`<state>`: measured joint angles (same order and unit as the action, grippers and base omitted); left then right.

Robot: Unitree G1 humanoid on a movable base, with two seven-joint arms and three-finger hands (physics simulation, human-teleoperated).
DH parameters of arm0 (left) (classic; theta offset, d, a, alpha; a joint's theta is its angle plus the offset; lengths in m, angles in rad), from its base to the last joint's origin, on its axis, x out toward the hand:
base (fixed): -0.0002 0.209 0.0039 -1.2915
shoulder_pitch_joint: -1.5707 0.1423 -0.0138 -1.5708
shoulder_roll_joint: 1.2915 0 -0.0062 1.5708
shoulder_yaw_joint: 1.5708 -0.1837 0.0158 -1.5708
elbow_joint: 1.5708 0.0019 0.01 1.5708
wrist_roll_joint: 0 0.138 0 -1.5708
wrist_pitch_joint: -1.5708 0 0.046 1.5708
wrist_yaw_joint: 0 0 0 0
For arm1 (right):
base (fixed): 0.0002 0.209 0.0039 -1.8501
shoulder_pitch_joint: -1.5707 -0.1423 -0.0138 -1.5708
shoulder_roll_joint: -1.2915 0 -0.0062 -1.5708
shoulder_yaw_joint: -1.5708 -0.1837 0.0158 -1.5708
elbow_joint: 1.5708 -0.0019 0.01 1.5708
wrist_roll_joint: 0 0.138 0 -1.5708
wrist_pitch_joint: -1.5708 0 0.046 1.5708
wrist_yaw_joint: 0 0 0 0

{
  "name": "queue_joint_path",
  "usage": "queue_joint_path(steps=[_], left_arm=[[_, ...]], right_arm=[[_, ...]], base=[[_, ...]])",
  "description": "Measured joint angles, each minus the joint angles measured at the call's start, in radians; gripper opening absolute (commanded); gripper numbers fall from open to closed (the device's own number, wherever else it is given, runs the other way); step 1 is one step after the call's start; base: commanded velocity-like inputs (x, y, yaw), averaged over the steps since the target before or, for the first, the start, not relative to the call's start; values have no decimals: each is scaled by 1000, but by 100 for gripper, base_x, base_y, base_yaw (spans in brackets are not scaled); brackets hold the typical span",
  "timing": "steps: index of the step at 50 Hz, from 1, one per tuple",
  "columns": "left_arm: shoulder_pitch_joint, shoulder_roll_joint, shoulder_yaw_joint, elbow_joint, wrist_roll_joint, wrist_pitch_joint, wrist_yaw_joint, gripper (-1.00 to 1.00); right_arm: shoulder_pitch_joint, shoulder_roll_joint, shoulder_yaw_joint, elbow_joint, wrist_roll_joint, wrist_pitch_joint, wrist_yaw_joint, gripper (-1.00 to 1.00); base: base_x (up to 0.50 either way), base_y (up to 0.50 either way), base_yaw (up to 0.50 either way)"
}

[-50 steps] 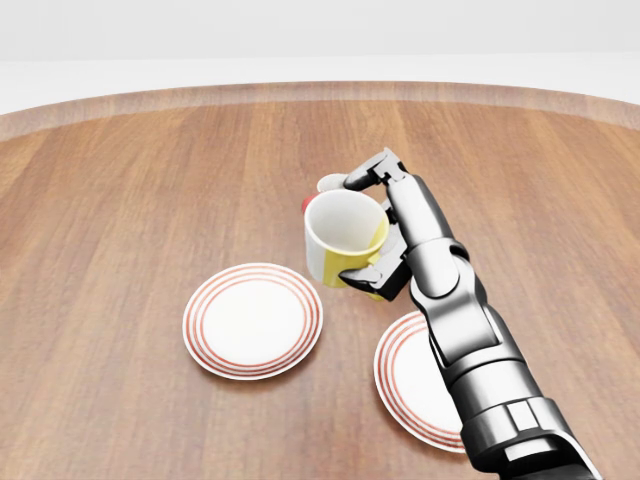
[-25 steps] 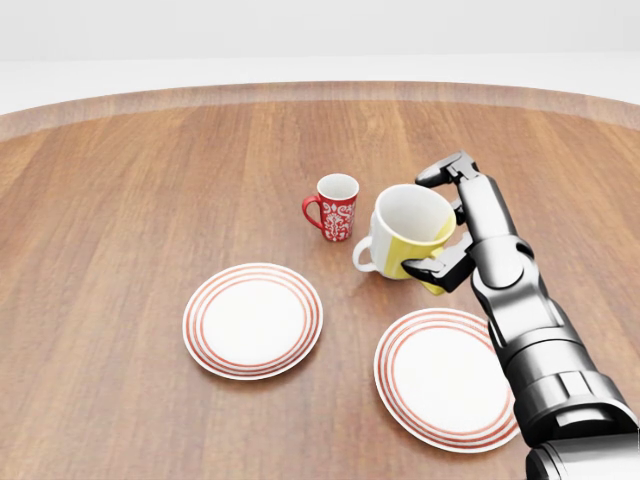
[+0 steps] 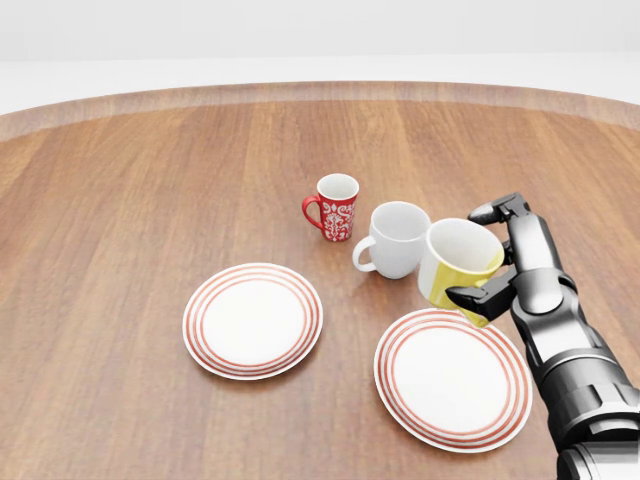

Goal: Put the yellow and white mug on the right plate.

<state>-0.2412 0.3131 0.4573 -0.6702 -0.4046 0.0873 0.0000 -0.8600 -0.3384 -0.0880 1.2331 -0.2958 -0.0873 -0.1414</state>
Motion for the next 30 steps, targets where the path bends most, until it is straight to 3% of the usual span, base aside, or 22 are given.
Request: queue_joint_path(steps=[30], left_arm=[[2,-6,-6,-2,8,0,-5,100]], right_arm=[[89,13,-33,103,2,0,-88,-100]], base=[[0,0,0]])
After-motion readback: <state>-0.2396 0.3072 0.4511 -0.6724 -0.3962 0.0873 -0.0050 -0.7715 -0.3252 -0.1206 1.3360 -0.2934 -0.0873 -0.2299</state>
